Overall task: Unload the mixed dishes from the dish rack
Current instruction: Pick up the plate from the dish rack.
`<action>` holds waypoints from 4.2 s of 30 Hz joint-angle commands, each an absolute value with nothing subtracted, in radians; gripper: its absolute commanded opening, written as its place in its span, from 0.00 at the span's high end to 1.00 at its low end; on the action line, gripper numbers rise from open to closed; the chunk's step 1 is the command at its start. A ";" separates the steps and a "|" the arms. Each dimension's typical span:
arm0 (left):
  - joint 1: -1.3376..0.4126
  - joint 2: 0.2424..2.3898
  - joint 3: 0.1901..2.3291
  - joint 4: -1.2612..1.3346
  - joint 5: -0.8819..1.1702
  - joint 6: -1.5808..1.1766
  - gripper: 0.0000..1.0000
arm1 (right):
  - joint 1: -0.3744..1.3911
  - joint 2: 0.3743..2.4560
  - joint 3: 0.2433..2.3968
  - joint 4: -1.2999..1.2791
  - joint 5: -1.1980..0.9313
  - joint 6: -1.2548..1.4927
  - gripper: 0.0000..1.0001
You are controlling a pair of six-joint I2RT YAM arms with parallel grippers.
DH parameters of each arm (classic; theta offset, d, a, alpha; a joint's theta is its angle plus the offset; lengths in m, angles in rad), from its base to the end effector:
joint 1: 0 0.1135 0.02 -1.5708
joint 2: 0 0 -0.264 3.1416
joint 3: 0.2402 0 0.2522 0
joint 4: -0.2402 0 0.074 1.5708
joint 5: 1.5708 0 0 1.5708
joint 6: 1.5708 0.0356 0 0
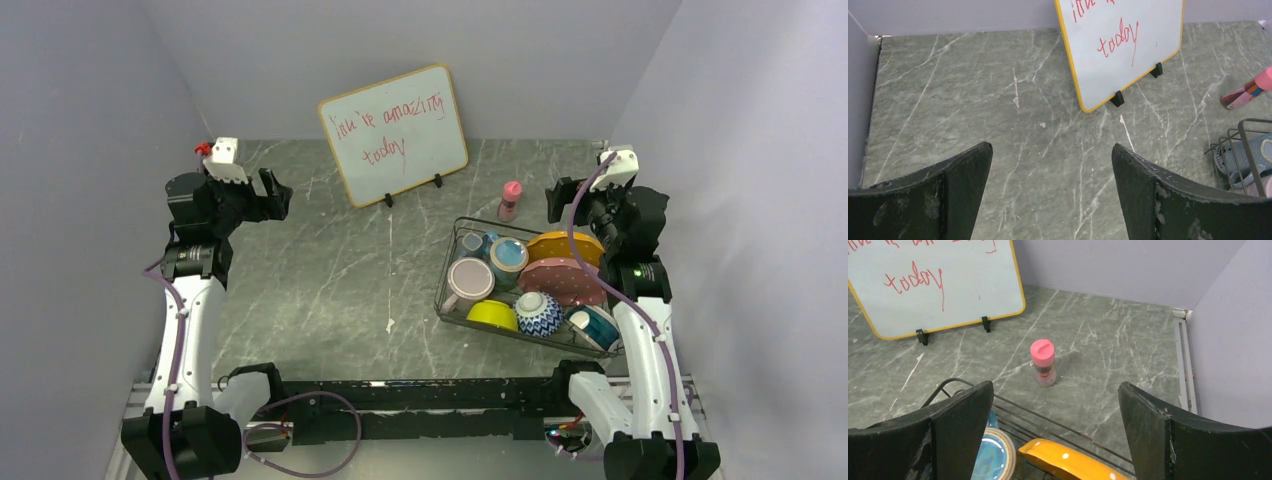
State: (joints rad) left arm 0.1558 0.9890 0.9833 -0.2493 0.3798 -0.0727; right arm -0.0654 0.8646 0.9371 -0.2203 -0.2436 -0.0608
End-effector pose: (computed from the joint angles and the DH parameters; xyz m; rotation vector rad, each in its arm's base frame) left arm 0.2232 0.0217 0.3657 0.0603 1.8156 -0.2874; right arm 0.1962 -0.0042 0.3760 -0.1761 1.7065 0.1157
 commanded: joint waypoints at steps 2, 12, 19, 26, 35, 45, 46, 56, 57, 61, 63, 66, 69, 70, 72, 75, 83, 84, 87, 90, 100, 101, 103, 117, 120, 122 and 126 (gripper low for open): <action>0.161 0.965 0.977 -0.208 0.398 -0.080 0.05 | -0.066 0.844 0.938 -0.190 -0.233 -0.071 0.01; 0.161 0.965 0.988 -0.231 0.430 -0.064 0.05 | -0.071 0.844 0.950 -0.205 -0.236 -0.101 0.01; 0.161 0.974 1.009 -0.291 0.648 0.051 0.05 | -0.069 0.847 1.095 -0.474 -0.315 -0.400 0.01; 0.161 0.984 1.014 -0.302 0.672 0.056 0.05 | -0.069 0.973 1.288 -0.890 -0.170 -0.747 0.06; 0.161 0.986 1.015 -0.305 0.687 0.055 0.05 | -0.069 1.104 1.331 -1.096 -0.112 -0.955 0.09; 0.161 0.989 1.005 -0.296 0.688 0.057 0.05 | -0.071 1.258 1.358 -1.142 -0.125 -1.081 0.15; 0.161 0.990 1.005 -0.295 0.688 0.058 0.05 | -0.071 1.279 1.358 -1.135 -0.122 -1.087 0.16; 0.161 0.994 0.996 -0.286 0.682 0.057 0.05 | -0.071 1.432 1.416 -1.159 -0.183 -1.158 0.37; 0.162 0.993 0.994 -0.284 0.681 0.058 0.05 | -0.071 1.444 1.419 -1.166 -0.186 -1.159 0.39; 0.164 0.995 0.989 -0.279 0.681 0.061 0.05 | -0.071 1.454 1.385 -1.162 -0.210 -1.167 0.48; 0.164 0.997 0.988 -0.276 0.683 0.058 0.05 | -0.071 1.440 1.352 -1.140 -0.222 -1.174 0.51; 0.167 1.000 0.985 -0.270 0.683 0.057 0.05 | -0.070 1.413 1.321 -1.121 -0.226 -1.181 0.55; 0.166 1.002 0.983 -0.266 0.681 0.057 0.05 | -0.070 1.390 1.315 -1.119 -0.223 -1.189 0.62; 0.167 1.002 0.982 -0.264 0.680 0.057 0.05 | -0.069 1.384 1.316 -1.122 -0.224 -1.192 0.64; 0.166 1.000 0.983 -0.264 0.680 0.057 0.05 | -0.069 1.371 1.323 -1.125 -0.220 -1.195 0.70; 0.166 1.001 0.986 -0.267 0.678 0.059 0.05 | -0.068 1.356 1.340 -1.126 -0.202 -1.200 0.77; 0.167 0.999 0.988 -0.265 0.681 0.057 0.05 | -0.068 1.316 1.409 -1.128 -0.156 -1.240 0.95; 0.166 0.998 0.988 -0.265 0.682 0.057 0.05 | -0.067 1.316 1.421 -1.133 -0.151 -1.243 1.00; 0.167 0.998 0.987 -0.265 0.683 0.059 0.05 | -0.067 1.315 1.457 -1.147 -0.137 -1.253 1.00; 0.166 1.000 0.988 -0.263 0.681 0.058 0.05 | -0.067 1.306 1.495 -1.156 -0.133 -1.260 1.00; 0.166 1.018 0.989 -0.249 0.682 0.045 0.05 | -0.060 1.215 1.602 -1.106 -0.171 -1.268 1.00; 0.166 1.020 0.989 -0.248 0.682 0.042 0.05 | -0.059 1.201 1.602 -1.087 -0.174 -1.268 1.00; 0.166 1.023 0.994 -0.249 0.683 0.039 0.05 | -0.057 1.179 1.604 -1.053 -0.181 -1.269 1.00; 0.165 1.077 1.065 -0.273 0.800 0.006 0.05 | -0.031 1.173 1.731 -0.761 -0.445 -0.763 1.00; 0.152 1.111 1.141 -0.327 0.892 0.006 0.05 | -0.009 1.180 1.720 -0.680 -0.537 -0.547 1.00; 0.136 1.131 1.185 -0.362 0.905 0.006 0.05 | 0.032 1.186 1.705 -0.630 -0.579 -0.437 1.00; 0.096 1.149 1.238 -0.394 0.943 -0.040 0.05 | 0.114 1.183 1.638 -0.519 -0.625 -0.263 1.00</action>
